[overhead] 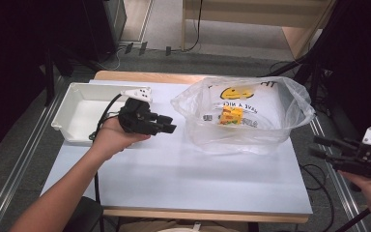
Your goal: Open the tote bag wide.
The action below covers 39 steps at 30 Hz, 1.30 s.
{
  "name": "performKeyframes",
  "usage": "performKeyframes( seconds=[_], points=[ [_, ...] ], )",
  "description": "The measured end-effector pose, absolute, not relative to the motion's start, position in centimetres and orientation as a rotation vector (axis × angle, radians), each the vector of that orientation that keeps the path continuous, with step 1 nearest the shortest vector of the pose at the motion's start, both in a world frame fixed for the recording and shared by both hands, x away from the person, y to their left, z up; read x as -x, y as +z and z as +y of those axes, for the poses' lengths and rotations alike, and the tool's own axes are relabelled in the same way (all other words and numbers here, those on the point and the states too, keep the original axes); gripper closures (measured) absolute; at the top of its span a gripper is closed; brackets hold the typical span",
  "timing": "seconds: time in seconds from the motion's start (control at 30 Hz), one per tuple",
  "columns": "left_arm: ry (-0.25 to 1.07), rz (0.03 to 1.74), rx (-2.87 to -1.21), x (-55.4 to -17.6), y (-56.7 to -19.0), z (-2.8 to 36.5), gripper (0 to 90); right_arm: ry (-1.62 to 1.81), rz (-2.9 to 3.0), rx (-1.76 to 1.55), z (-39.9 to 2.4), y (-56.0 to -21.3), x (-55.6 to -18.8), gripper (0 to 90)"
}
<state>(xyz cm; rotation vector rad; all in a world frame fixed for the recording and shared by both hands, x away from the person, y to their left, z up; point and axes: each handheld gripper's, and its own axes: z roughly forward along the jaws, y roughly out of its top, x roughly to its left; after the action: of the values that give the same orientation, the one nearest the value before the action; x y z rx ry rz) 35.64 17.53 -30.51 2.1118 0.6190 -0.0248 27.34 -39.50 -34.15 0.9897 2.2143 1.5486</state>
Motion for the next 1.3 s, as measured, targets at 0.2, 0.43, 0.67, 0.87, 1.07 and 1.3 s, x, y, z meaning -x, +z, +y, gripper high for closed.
performKeyframes(
  seconds=[0.2,0.43,0.67,0.87,1.07,1.3],
  points=[
    [0.005,0.627,-2.093,-36.9,-27.9,17.5,61.6,1.56,2.173,-0.972,-40.1,-31.6,-28.4,47.2],
    [0.032,0.601,-2.116,-38.3,-25.6,16.0,60.0,1.545,2.185,-0.93,-39.2,-28.3,-30.6,50.4],
    [0.039,0.582,-2.121,-40.0,-24.3,14.6,78.2,1.549,2.173,-0.931,-38.0,-26.2,-32.6,67.9],
    [0.063,0.569,-2.136,-41.4,-23.6,12.9,86.9,1.538,2.192,-0.912,-37.0,-25.1,-34.0,80.7],
    [0.069,0.533,-2.147,-42.7,-23.7,10.8,89.6,1.521,2.195,-0.897,-35.5,-24.4,-35.8,90.0],
    [0.065,0.493,-2.164,-43.8,-23.9,8.2,89.6,1.492,2.225,-0.886,-34.0,-24.5,-38.2,90.0]
  ],
)
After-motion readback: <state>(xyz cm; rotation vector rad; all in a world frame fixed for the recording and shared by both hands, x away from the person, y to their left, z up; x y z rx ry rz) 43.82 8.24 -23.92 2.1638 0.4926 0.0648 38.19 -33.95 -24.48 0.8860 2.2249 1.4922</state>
